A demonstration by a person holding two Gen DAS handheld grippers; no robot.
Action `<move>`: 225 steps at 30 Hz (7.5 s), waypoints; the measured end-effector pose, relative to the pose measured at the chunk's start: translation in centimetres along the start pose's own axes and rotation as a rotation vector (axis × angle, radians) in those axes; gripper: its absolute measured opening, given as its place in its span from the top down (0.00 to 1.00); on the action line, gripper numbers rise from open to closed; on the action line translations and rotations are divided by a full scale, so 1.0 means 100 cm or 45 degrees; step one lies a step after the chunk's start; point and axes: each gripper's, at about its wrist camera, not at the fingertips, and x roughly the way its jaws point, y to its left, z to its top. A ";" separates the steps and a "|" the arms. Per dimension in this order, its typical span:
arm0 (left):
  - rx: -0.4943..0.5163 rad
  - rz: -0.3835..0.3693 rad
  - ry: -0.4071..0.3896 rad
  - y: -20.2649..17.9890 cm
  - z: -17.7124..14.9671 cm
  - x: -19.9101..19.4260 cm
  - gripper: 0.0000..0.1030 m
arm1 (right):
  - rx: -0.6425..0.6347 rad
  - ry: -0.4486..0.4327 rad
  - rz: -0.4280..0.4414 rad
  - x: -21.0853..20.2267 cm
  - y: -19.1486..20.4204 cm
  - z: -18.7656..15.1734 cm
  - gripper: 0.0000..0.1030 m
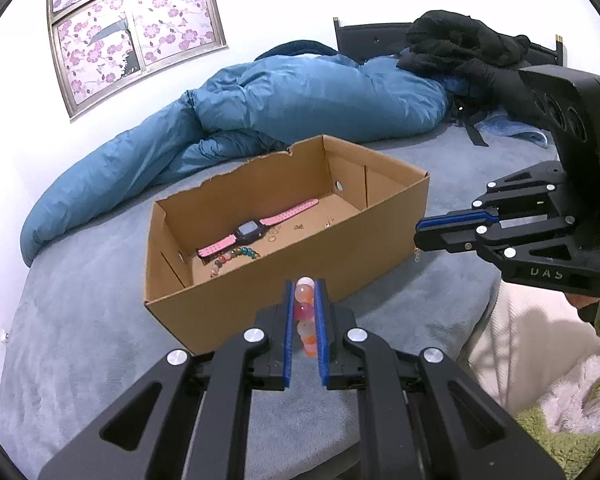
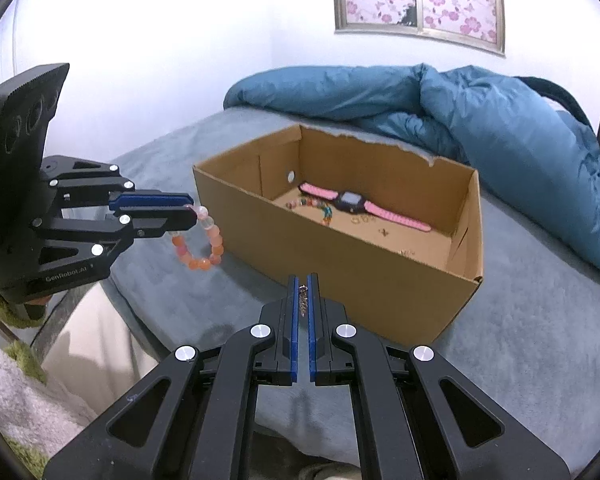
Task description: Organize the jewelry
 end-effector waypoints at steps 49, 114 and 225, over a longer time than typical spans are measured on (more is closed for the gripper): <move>-0.145 -0.186 0.099 0.054 0.066 0.123 0.91 | -0.012 0.216 0.113 0.103 -0.078 0.097 0.98; -0.806 0.060 0.353 0.098 -0.004 0.058 0.38 | 0.702 0.339 -0.102 0.033 -0.131 0.016 0.80; -0.722 0.472 0.482 0.036 0.006 -0.033 0.06 | 0.516 0.372 -0.553 -0.040 -0.027 0.031 0.08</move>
